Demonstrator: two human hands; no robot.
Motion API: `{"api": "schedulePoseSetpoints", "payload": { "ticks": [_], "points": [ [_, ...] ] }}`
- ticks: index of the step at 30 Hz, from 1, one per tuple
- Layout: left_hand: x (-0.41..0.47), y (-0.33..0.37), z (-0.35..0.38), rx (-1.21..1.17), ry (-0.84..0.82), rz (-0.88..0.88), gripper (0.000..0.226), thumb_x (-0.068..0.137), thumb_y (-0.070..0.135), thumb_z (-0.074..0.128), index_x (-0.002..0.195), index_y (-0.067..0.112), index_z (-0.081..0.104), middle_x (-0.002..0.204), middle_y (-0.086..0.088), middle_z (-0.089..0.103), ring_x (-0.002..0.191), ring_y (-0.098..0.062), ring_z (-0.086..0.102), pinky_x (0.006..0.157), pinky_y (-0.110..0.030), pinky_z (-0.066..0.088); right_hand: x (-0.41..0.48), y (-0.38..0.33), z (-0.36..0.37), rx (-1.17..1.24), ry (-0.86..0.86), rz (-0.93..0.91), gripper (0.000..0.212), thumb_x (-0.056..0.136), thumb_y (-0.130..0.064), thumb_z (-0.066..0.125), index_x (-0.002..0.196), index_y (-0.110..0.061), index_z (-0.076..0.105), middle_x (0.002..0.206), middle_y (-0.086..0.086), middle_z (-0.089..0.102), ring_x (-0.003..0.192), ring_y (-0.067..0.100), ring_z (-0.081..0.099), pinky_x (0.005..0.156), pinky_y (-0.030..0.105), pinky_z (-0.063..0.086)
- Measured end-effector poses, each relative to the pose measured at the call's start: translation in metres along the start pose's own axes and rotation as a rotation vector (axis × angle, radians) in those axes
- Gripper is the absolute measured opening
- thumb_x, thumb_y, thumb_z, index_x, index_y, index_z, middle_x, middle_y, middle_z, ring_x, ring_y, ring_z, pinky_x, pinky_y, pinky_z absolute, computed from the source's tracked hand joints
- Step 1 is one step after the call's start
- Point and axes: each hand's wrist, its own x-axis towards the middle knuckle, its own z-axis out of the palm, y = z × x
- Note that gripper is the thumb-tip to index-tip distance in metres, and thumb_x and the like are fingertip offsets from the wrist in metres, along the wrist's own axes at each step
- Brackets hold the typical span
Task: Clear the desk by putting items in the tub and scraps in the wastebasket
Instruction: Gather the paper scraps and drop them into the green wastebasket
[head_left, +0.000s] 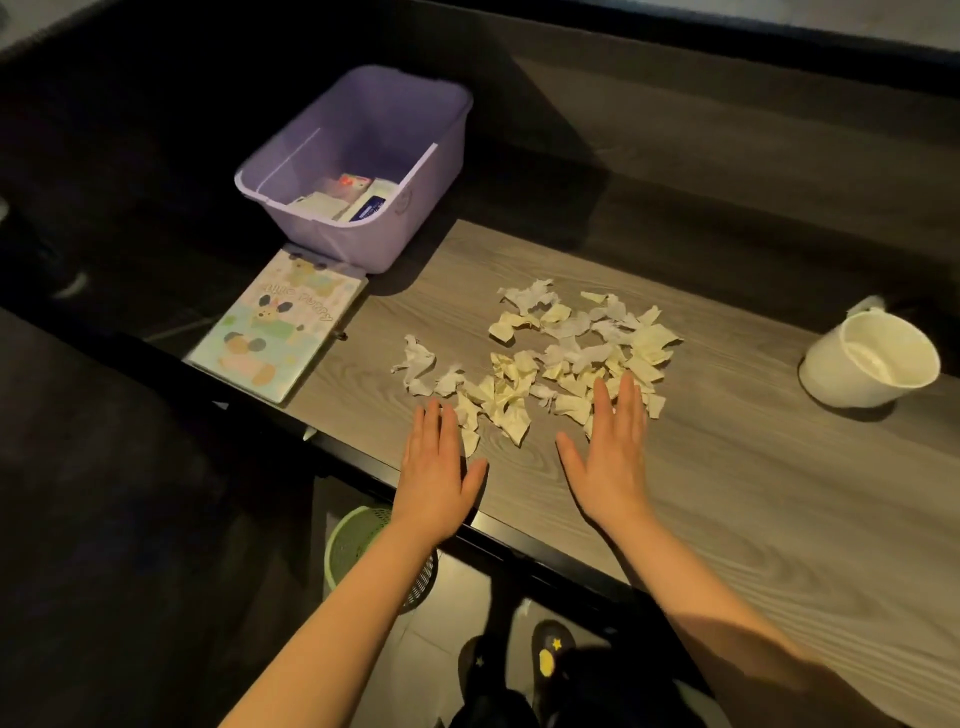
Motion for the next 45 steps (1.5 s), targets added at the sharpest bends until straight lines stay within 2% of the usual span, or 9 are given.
{"api": "schedulePoseSetpoints", "payload": {
  "ticks": [6, 12, 17, 22, 27, 30, 36, 40, 45],
  "points": [
    [0.026, -0.005, 0.007, -0.054, 0.169, 0.059, 0.086, 0.089, 0.05, 0.049, 0.15, 0.014, 0.001, 0.159, -0.009, -0.005, 0.147, -0.025, -0.006, 0.12, -0.041, 0.006, 0.024, -0.006, 0.003, -0.033, 0.083, -0.248, 0.064, 0.092, -0.051, 0.024, 0.148, -0.02, 0.021, 0.159, 0.004, 0.004, 0.143, 0.009, -0.01, 0.116, 0.041, -0.01],
    [0.042, -0.013, 0.011, 0.095, 0.192, 0.119, 0.09, 0.085, 0.063, 0.044, 0.15, 0.022, -0.003, 0.158, -0.003, -0.012, 0.145, -0.024, -0.018, 0.118, -0.043, -0.003, 0.035, 0.006, 0.019, 0.008, 0.188, -0.421, 0.052, 0.093, -0.047, 0.037, 0.139, -0.023, 0.039, 0.152, -0.001, 0.031, 0.141, 0.014, 0.02, 0.118, 0.043, 0.006],
    [0.054, -0.01, 0.013, 0.225, 0.291, 0.223, 0.088, 0.08, 0.073, 0.035, 0.149, 0.028, 0.006, 0.153, -0.002, 0.012, 0.14, -0.022, 0.011, 0.115, -0.042, 0.013, 0.034, 0.008, 0.017, 0.14, 0.397, -0.484, 0.047, 0.088, -0.044, 0.04, 0.125, -0.018, 0.054, 0.127, 0.0, 0.053, 0.119, 0.012, 0.04, 0.103, 0.037, 0.033],
    [0.051, -0.01, 0.016, 0.209, 0.362, 0.237, 0.076, 0.085, 0.063, 0.044, 0.146, 0.025, 0.018, 0.142, -0.004, 0.027, 0.13, -0.022, 0.027, 0.109, -0.04, 0.027, 0.032, 0.016, 0.012, 0.221, 0.508, -0.429, 0.035, 0.089, -0.032, 0.046, 0.115, -0.011, 0.059, 0.106, 0.003, 0.055, 0.101, 0.016, 0.048, 0.082, 0.026, 0.034],
    [0.04, -0.011, 0.017, 0.17, 0.356, 0.209, 0.069, 0.086, 0.059, 0.047, 0.142, 0.023, 0.027, 0.142, -0.009, 0.027, 0.132, -0.027, 0.027, 0.107, -0.044, 0.03, 0.027, 0.033, -0.007, 0.006, 0.4, -0.336, 0.036, 0.095, -0.031, 0.049, 0.126, -0.015, 0.052, 0.119, 0.003, 0.052, 0.111, 0.019, 0.049, 0.086, 0.029, 0.039],
    [0.031, -0.011, 0.02, 0.17, 0.365, 0.226, 0.066, 0.088, 0.059, 0.041, 0.142, 0.023, 0.027, 0.142, -0.01, 0.029, 0.131, -0.028, 0.028, 0.105, -0.044, 0.03, 0.021, 0.045, -0.014, -0.117, 0.285, -0.29, 0.042, 0.094, -0.044, 0.045, 0.13, -0.021, 0.048, 0.127, 0.0, 0.047, 0.11, 0.016, 0.049, 0.082, 0.03, 0.043],
    [0.024, -0.001, 0.02, 0.173, 0.308, 0.178, 0.09, 0.076, 0.074, 0.046, 0.146, 0.029, 0.015, 0.145, -0.009, 0.024, 0.133, -0.03, 0.027, 0.108, -0.046, 0.028, 0.017, 0.042, -0.012, -0.299, 0.065, -0.336, 0.068, 0.076, -0.073, 0.05, 0.128, -0.03, 0.041, 0.125, -0.007, 0.04, 0.098, 0.013, 0.051, 0.071, 0.028, 0.044],
    [0.029, 0.014, 0.027, 0.158, 0.336, 0.166, 0.091, 0.074, 0.071, 0.054, 0.144, 0.023, 0.022, 0.139, -0.009, 0.031, 0.129, -0.029, 0.032, 0.106, -0.044, 0.032, 0.024, 0.042, -0.01, -0.349, 0.065, -0.39, 0.045, 0.087, -0.061, 0.046, 0.114, -0.025, 0.048, 0.114, -0.003, 0.048, 0.099, 0.017, 0.052, 0.074, 0.031, 0.043],
    [0.034, 0.016, 0.027, 0.153, 0.354, 0.178, 0.069, 0.08, 0.062, 0.054, 0.13, 0.016, 0.041, 0.129, -0.007, 0.047, 0.117, -0.026, 0.047, 0.097, -0.04, 0.045, 0.025, 0.039, -0.008, -0.331, 0.066, -0.46, 0.029, 0.095, -0.047, 0.042, 0.101, -0.021, 0.053, 0.103, -0.002, 0.06, 0.09, 0.017, 0.054, 0.068, 0.03, 0.04]
  ]
}}
